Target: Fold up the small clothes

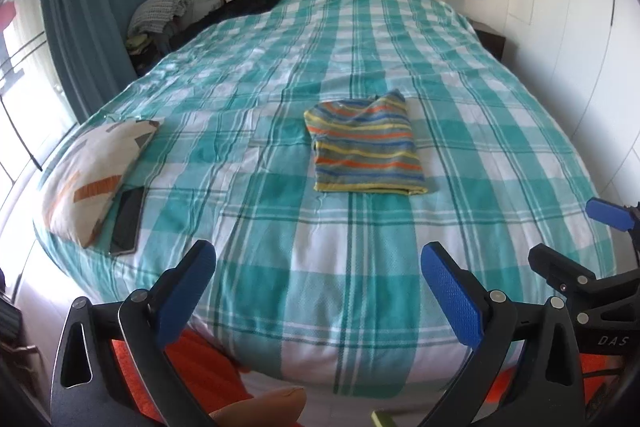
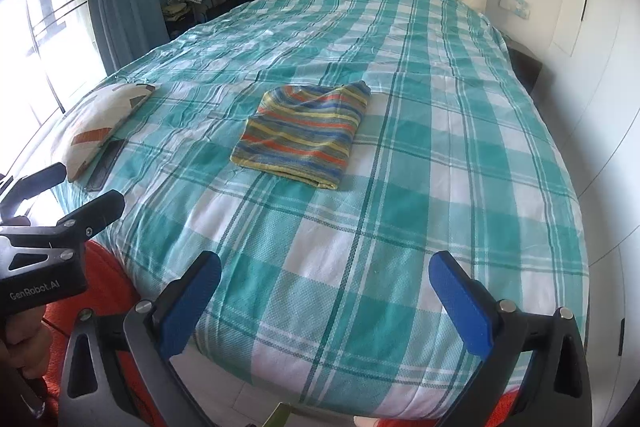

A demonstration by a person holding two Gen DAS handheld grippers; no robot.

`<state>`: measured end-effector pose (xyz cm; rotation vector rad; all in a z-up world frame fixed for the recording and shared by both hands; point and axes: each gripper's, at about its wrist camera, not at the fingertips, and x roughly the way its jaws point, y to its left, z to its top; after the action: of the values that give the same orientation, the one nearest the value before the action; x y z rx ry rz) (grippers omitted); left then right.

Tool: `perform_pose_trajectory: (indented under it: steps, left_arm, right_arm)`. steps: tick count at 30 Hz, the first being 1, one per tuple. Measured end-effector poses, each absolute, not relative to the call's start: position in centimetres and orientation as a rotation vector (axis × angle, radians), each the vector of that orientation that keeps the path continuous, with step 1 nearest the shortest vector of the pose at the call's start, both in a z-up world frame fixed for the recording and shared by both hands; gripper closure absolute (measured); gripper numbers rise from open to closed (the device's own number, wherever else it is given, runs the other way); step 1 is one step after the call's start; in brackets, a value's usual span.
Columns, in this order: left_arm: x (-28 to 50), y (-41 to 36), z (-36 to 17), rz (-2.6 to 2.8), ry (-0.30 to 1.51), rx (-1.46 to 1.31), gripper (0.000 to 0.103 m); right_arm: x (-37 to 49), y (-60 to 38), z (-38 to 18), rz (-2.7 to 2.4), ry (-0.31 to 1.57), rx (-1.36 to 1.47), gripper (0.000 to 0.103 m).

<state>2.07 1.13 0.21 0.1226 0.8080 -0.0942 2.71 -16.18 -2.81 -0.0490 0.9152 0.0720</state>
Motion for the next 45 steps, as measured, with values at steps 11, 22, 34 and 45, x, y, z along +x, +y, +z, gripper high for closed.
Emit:
perform_pose_trajectory:
  steps: [11,22,34,45]
  left_arm:
    - [1.5,0.5,2.1,-0.058,0.79,0.143,0.0]
    - [1.9,0.0,1.0,-0.071,0.84,0.14,0.0]
    - [1.7,-0.3,1.7,-0.093,0.849,0.129,0.0]
    - [1.3,-0.5,2.5,-0.095,0.84,0.135,0.0]
  right_arm:
    - [1.2,-16.0,-0.3,-0.019,0.915,-0.078,0.001]
    - [0.9,-15.7,-0.1,-0.047,0.907,-0.113,0.001]
    - [1.1,-15.7,0.9,-0.057,0.89,-0.137,0.001]
    - [1.0,-15.5,1.7,-0.059,0.88,-0.148,0.001]
